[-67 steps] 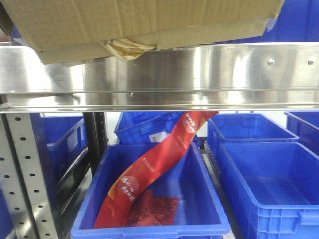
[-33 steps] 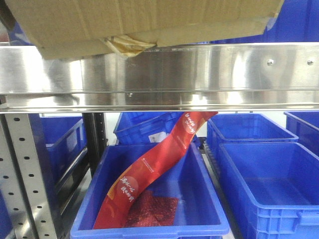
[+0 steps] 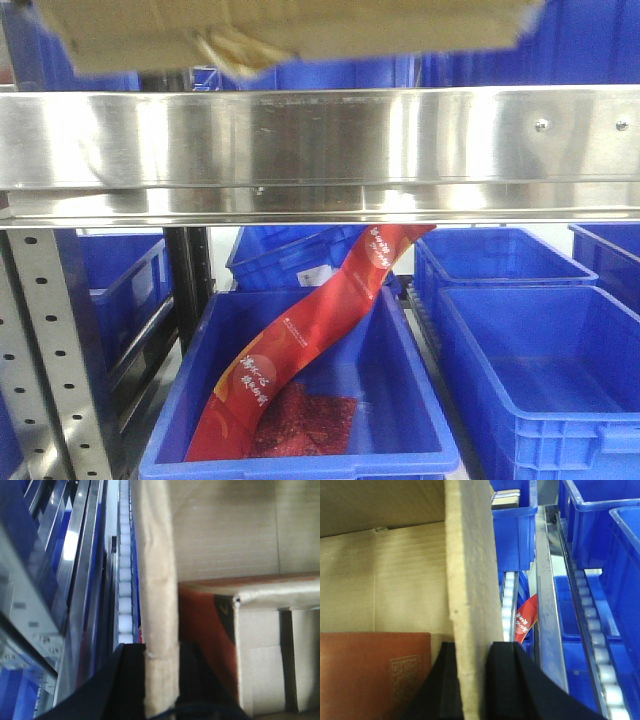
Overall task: Stack two boxes on right shelf middle
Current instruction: 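Raise the box stack over the shelf edge and lower it onto the shelf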
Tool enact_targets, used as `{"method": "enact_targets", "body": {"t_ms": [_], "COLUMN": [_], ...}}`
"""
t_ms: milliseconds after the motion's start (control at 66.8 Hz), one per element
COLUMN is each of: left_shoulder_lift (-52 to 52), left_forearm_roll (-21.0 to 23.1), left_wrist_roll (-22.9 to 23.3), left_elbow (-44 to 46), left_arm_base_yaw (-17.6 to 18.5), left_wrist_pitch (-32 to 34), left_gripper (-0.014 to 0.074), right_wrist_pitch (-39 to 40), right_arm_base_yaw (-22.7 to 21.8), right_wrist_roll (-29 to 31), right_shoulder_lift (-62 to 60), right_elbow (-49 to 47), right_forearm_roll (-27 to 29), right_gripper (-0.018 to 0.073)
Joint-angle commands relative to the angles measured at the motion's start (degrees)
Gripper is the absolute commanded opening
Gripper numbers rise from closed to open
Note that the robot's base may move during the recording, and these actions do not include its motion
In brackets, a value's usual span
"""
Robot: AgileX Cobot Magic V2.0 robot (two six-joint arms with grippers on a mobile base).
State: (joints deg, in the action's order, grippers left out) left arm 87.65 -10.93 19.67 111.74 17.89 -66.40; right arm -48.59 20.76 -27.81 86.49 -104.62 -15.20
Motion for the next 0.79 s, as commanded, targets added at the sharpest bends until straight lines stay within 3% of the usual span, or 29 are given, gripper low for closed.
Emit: {"method": "enact_targets", "body": {"t_ms": [0,240,599,719,779], "left_shoulder_lift": [3.95,12.56,17.62,17.74,17.74], "left_forearm_roll": [4.28,4.54,4.28,3.72,3.73], "left_wrist_roll": [-3.86,-4.49,-4.37,-4.37,-4.37], "left_elbow": [5.72,14.46,15.36,15.36,15.36], "left_arm_base_yaw": [-1.58,-1.70,-1.70,-1.70,-1.70], "left_wrist_pitch": [-1.09,-1.87,-1.29,0.15,0.71], "left_gripper": [-0.0111,-0.0111,-0.0100,0.0087,0.0228], "right_wrist_pitch": [0.85,-0.69,0.43,0.01,-0.37], "right_arm_base_yaw": [-0.53,-1.98,-3.52,-3.57,-3.57], "right_wrist_roll": [-0.73,-1.31,-1.31,-0.52,0.61], "right_shoulder_lift": [2.97,9.50,13.11,13.11,13.11], "right_elbow": [-4.53,-6.71,-6.71,-6.71,-6.71], "right_forearm_roll": [0.80,1.76,2.29,2.29,2.29], "right_gripper": [-0.0158,-0.0158,-0.0160,-0.0153,-0.0040]}}
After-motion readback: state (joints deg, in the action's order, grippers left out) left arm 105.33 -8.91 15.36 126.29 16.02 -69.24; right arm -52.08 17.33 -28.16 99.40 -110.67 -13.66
